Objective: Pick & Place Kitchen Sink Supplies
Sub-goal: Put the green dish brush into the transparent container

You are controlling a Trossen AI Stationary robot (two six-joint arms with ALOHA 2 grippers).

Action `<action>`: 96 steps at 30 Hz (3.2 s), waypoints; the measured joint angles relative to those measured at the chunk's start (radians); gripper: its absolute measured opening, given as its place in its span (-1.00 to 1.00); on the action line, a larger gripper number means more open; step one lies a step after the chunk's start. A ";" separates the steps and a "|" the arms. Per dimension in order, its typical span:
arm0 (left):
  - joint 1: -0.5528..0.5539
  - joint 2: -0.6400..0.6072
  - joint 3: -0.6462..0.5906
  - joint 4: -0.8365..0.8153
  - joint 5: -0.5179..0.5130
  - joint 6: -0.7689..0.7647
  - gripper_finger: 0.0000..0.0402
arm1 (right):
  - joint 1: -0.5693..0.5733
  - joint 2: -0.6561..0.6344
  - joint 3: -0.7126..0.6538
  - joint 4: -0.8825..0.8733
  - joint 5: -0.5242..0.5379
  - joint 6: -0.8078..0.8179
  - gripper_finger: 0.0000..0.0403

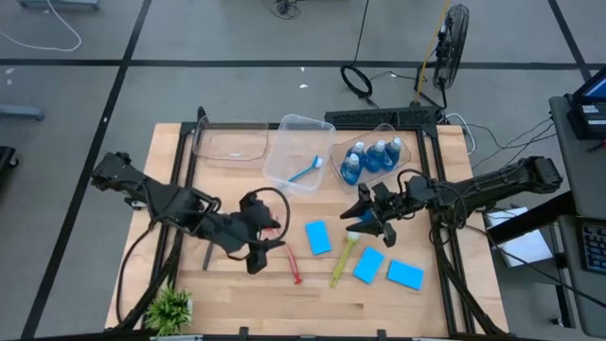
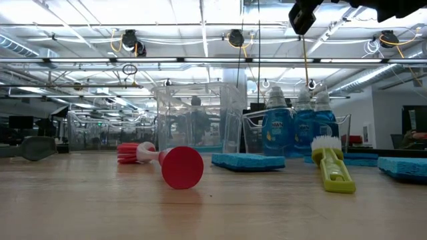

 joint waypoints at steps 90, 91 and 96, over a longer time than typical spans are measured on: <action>0.109 -0.778 -0.762 0.235 0.090 0.173 0.04 | 0.248 0.351 0.400 -1.070 0.321 1.167 -0.15; 0.109 -0.778 -0.762 0.235 0.090 0.178 0.04 | 0.250 0.352 0.377 -1.044 0.319 1.186 -0.15; 0.109 -0.778 -0.762 0.235 0.090 0.186 0.04 | 0.247 0.352 0.281 -0.913 0.317 1.282 -0.15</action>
